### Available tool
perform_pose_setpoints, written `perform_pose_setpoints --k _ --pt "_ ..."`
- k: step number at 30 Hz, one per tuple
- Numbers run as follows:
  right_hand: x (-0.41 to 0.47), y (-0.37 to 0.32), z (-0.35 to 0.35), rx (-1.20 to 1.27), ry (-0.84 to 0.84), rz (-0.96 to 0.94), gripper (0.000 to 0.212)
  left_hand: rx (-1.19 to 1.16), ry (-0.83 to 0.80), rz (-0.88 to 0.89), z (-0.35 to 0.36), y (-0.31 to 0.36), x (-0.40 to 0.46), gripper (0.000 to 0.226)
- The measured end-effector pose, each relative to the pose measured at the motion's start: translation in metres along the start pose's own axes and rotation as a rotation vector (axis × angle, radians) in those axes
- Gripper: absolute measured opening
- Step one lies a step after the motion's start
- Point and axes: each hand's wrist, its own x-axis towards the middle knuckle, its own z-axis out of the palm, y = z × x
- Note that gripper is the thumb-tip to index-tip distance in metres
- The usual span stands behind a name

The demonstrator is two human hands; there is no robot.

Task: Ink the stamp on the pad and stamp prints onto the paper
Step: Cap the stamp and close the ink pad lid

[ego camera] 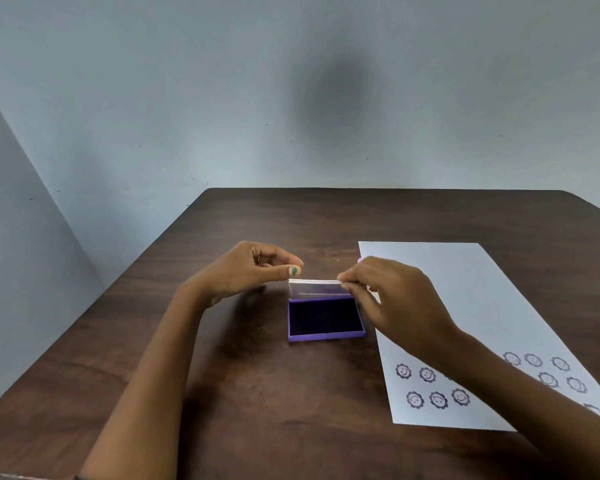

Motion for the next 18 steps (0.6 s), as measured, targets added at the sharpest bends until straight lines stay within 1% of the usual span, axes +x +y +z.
perform_pose_setpoints --k 5,12,15,18 --pt "-0.018 -0.006 0.002 0.029 -0.067 -0.057 0.009 0.044 -0.114 -0.066 0.002 -0.001 -0.003 0.039" --pt "-0.026 -0.006 0.0 0.029 -0.173 -0.074 0.007 0.1 -0.233 -0.151 0.001 0.001 -0.004 0.041" --pt "-0.024 -0.006 -0.001 0.053 -0.169 -0.032 0.011 0.133 -0.254 -0.16 0.002 0.002 -0.004 0.042" --pt "-0.014 -0.005 -0.003 0.077 -0.172 0.039 0.024 0.186 -0.276 -0.155 0.004 0.004 -0.004 0.045"
